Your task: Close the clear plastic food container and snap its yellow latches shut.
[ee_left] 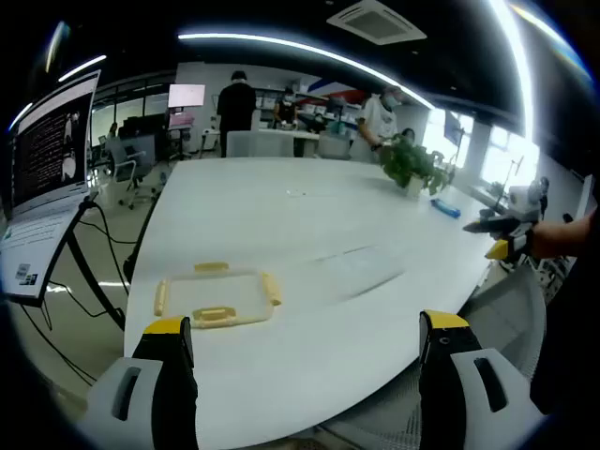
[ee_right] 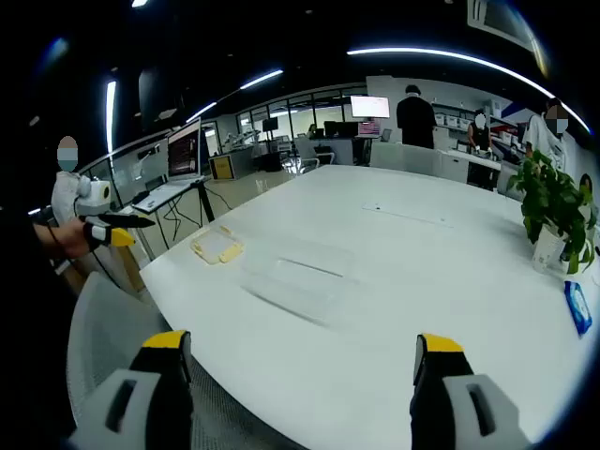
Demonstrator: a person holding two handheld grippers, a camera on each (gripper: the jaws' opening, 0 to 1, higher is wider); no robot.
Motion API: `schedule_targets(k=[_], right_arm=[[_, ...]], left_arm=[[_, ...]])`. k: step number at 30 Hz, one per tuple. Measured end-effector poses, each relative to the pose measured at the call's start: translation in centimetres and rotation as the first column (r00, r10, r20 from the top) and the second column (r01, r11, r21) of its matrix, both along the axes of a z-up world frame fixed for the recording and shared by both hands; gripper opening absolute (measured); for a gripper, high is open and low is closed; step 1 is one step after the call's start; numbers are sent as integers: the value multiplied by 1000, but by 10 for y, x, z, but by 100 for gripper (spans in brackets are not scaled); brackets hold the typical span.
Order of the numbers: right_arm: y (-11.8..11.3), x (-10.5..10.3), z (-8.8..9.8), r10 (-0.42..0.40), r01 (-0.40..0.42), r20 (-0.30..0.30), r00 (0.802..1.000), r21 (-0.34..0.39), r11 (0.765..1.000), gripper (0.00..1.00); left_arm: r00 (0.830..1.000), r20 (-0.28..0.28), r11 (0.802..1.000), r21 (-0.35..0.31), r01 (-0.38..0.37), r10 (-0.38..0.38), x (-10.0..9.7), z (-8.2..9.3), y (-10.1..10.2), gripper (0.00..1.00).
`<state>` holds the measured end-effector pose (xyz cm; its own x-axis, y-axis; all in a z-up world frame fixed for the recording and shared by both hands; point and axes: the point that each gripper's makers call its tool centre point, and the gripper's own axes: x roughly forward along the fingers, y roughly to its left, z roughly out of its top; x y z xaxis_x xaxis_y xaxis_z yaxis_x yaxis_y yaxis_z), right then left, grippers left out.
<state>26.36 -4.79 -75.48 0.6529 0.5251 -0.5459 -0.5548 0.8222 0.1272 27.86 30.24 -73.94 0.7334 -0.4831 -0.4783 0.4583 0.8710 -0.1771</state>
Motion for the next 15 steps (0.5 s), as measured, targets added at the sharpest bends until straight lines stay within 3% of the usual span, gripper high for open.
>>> schedule_targets(k=[15], right_arm=[[0, 0, 1, -2, 2, 1, 1000, 1, 1000, 100]], left_arm=[[1000, -2, 1000, -1, -3, 3, -1, -1, 1, 99]])
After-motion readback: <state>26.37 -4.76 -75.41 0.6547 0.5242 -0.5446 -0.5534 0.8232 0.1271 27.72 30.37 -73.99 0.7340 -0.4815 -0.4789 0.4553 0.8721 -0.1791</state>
